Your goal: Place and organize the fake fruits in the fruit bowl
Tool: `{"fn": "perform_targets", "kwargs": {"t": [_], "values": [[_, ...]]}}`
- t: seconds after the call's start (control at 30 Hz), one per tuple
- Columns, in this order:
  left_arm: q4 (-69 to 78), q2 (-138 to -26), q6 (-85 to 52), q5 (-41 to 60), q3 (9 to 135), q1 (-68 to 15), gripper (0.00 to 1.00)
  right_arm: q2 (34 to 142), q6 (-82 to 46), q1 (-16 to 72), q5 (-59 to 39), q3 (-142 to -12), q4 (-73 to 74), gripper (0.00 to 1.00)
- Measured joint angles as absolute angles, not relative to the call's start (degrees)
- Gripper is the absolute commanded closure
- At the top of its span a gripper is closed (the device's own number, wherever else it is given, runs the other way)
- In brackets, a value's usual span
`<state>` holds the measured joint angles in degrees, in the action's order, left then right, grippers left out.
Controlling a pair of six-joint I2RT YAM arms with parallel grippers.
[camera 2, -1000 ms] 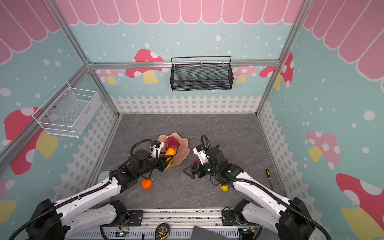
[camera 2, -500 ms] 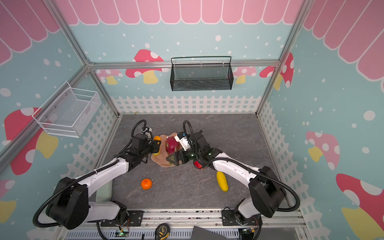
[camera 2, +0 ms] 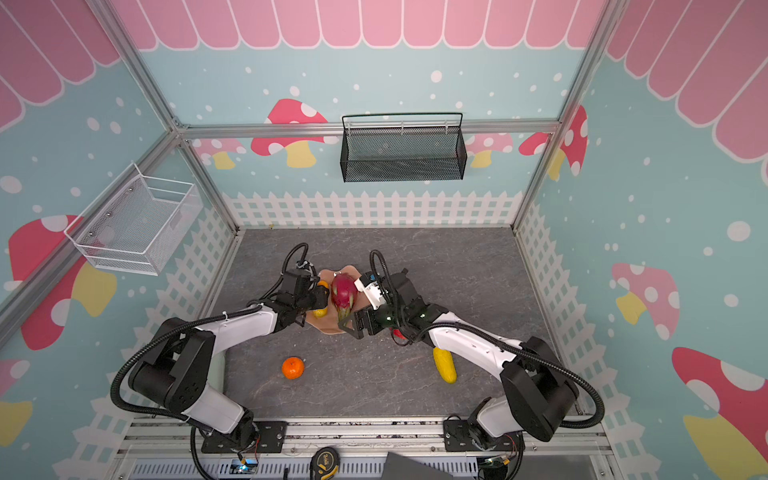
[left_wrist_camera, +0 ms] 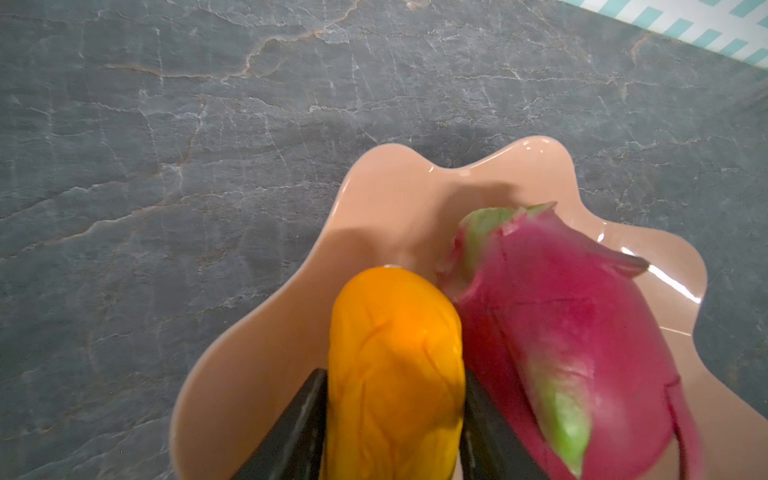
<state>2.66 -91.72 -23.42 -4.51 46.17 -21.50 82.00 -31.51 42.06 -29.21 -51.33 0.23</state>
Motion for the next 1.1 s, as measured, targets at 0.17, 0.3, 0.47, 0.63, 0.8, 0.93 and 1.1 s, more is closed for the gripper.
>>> {"fn": "perform_targets", "kwargs": {"t": [0.17, 0.3, 0.47, 0.63, 0.8, 0.93, 1.1], "values": [[2.9, -92.31, -23.59, -3.86, 46.81, -21.5, 0.44, 82.28, -31.4, 42.04, -25.67, -51.4, -3.92, 0.03], [2.81, -92.03, -23.59, -3.88, 47.29, -21.52, 0.4, 82.0, -31.88, 42.04, -22.79, -51.13, -5.45, 0.03], [0.49, -85.01, -22.04, -5.28, 46.81, -23.22, 0.17, 74.26, -36.69, 40.62, -11.66, -46.22, -12.88, 0.02], [-0.56, -70.26, -16.78, -6.04, 44.12, -35.0, 0.0, 67.22, -44.62, 39.13, 4.64, -45.91, -33.23, 0.02], [0.34, -61.67, -11.68, -0.21, 38.44, -50.59, 0.0, 61.1, -52.01, 38.98, 11.49, -40.8, -45.69, 0.0], [1.1, -59.9, -9.15, 4.62, 33.36, -60.71, 0.0, 60.71, -55.9, 38.96, 13.76, -38.19, -51.66, 0.01], [1.17, -59.53, -8.71, 5.87, 30.85, -63.59, 0.0, 61.23, -57.74, 38.7, 15.27, -38.15, -53.6, 0.07]]}}
